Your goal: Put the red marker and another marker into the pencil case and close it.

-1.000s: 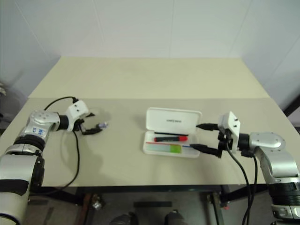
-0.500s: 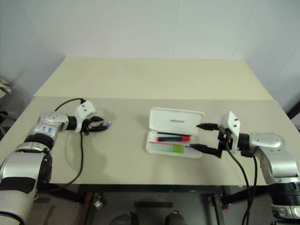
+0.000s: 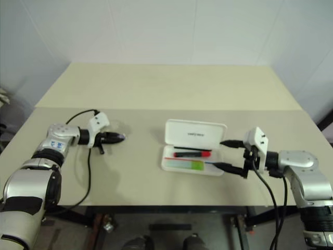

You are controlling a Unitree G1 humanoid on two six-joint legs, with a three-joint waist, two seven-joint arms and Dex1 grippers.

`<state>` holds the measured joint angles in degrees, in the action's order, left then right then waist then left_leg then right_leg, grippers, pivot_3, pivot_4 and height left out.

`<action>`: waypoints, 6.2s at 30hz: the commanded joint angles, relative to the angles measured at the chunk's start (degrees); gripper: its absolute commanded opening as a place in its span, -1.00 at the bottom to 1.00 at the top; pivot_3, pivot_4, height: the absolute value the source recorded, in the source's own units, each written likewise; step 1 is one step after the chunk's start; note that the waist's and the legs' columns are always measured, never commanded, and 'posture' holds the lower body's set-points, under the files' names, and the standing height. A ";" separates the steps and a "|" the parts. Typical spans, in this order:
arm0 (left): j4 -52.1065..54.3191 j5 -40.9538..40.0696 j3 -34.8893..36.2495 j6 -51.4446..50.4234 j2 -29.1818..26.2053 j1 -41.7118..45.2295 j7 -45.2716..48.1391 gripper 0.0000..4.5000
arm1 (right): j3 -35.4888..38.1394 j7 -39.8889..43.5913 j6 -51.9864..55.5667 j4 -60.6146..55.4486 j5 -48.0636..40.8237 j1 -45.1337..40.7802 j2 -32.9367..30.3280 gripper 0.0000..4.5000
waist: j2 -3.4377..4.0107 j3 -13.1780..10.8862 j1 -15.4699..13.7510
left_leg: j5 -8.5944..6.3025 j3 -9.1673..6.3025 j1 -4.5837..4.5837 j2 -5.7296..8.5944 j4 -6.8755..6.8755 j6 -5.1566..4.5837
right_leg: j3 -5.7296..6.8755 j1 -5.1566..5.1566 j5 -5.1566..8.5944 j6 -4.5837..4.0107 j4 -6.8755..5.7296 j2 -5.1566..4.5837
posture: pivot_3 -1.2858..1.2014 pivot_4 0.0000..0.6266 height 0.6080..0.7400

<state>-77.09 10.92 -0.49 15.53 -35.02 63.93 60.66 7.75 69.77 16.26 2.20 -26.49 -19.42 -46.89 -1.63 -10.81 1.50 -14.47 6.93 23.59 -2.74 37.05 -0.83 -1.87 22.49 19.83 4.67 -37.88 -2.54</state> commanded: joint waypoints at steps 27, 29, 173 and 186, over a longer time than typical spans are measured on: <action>59.43 -30.17 2.38 -30.05 4.87 -9.74 21.68 -0.84 | 5.79 6.57 -1.49 1.07 -2.81 1.58 -4.78 1.00 | 0.00 0.00 0.13 | 0.21 -0.03 -0.02 -0.06 0.13 0.36 | -0.19 -0.06 0.00 0.03 -0.11 0.12 | 0.03 -0.52 1.00; 64.28 -30.92 0.71 -32.92 6.34 -11.42 19.87 -0.84 | 5.66 6.57 -1.59 1.32 -2.75 1.30 -4.79 1.00 | 0.00 0.00 0.13 | 0.23 -0.06 -0.07 -0.06 0.13 0.39 | -0.22 -0.12 -0.01 0.03 -0.11 0.13 | 0.03 -0.52 1.00; 35.77 -30.34 5.15 -5.43 5.57 -12.59 20.03 -0.02 | 6.80 10.03 -5.51 5.13 -4.88 4.82 -4.05 1.00 | 0.07 0.01 0.10 | -0.09 -0.36 -0.39 -0.02 0.00 -0.01 | -0.19 -0.76 -0.02 0.08 0.42 0.01 | 0.03 -0.52 1.00; 19.57 -30.65 9.55 -1.88 8.41 -4.14 22.55 -0.98 | 6.87 10.06 -6.04 5.81 -4.92 3.85 -3.82 1.00 | 0.06 0.00 0.09 | -0.10 -0.36 -0.38 -0.01 0.01 -0.04 | -0.18 -0.75 -0.02 0.08 0.43 0.01 | 0.03 -0.52 1.00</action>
<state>-55.90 -18.74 8.06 12.45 -26.93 57.87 82.74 13.73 79.35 11.16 8.37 -30.82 -14.60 -50.86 -1.57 -10.81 1.59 -14.58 6.58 23.22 -2.75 37.05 -0.87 -2.04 21.74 19.80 4.75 -37.45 -2.53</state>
